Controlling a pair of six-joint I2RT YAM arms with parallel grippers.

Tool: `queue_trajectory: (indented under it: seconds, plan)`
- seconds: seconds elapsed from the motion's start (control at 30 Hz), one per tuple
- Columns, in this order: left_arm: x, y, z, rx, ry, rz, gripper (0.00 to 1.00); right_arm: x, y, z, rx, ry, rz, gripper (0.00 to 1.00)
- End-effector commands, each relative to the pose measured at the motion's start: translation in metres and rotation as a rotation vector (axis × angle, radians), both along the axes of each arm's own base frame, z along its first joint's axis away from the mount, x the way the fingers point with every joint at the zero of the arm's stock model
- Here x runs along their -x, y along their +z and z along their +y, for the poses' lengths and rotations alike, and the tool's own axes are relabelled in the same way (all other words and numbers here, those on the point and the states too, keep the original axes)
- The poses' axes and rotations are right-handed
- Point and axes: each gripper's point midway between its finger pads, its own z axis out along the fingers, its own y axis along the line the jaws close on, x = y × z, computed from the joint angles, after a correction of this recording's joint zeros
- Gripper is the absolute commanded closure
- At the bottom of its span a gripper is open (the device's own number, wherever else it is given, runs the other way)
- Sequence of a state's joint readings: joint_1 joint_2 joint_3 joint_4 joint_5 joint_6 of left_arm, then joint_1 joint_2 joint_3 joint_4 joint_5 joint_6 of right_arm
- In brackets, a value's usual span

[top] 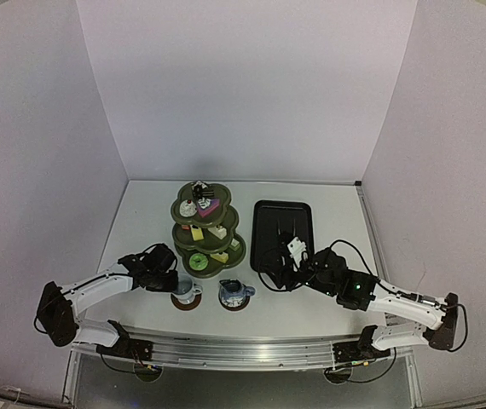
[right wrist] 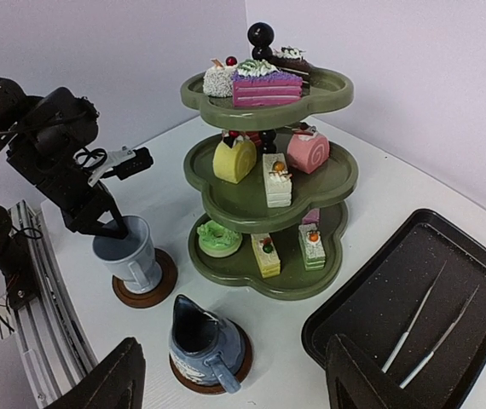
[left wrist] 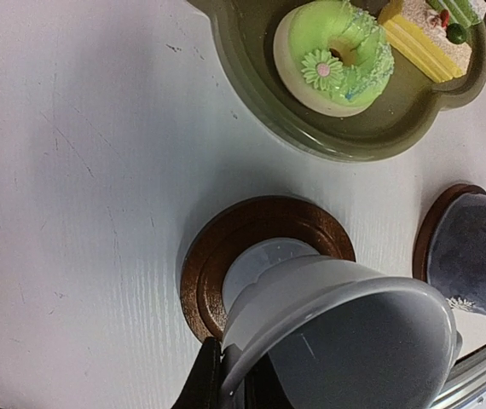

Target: Serve the afternoon tea

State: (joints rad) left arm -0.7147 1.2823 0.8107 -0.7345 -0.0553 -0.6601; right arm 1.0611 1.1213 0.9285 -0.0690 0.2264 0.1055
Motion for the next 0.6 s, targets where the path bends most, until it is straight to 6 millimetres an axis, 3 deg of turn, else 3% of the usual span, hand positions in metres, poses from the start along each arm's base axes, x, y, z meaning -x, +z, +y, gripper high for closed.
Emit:
queue_trajectory:
  seconds: [0.0, 0.1, 0.3, 0.43, 0.57]
  plan:
    - [-0.007, 0.01, -0.012, 0.063, 0.009, -0.032, 0.87, 0.001, 0.008, -0.005, -0.023, -0.013, -0.007, 0.29]
    - [-0.007, 0.011, -0.011, 0.059, 0.005, -0.036, 0.79, 0.002, 0.008, -0.007, -0.025, -0.016, -0.005, 0.29]
    - [-0.003, 0.013, -0.008, 0.057, 0.013, -0.023, 0.76, 0.002, 0.008, -0.007, -0.029, -0.016, 0.009, 0.29]
    - [-0.005, 0.024, -0.008, 0.061, 0.015, -0.036, 0.68, 0.004, 0.003, -0.006, -0.022, -0.009, 0.025, 0.27]
    - [-0.011, 0.048, -0.011, 0.073, -0.01, -0.087, 0.6, 0.004, -0.005, -0.005, -0.007, -0.017, 0.053, 0.26]
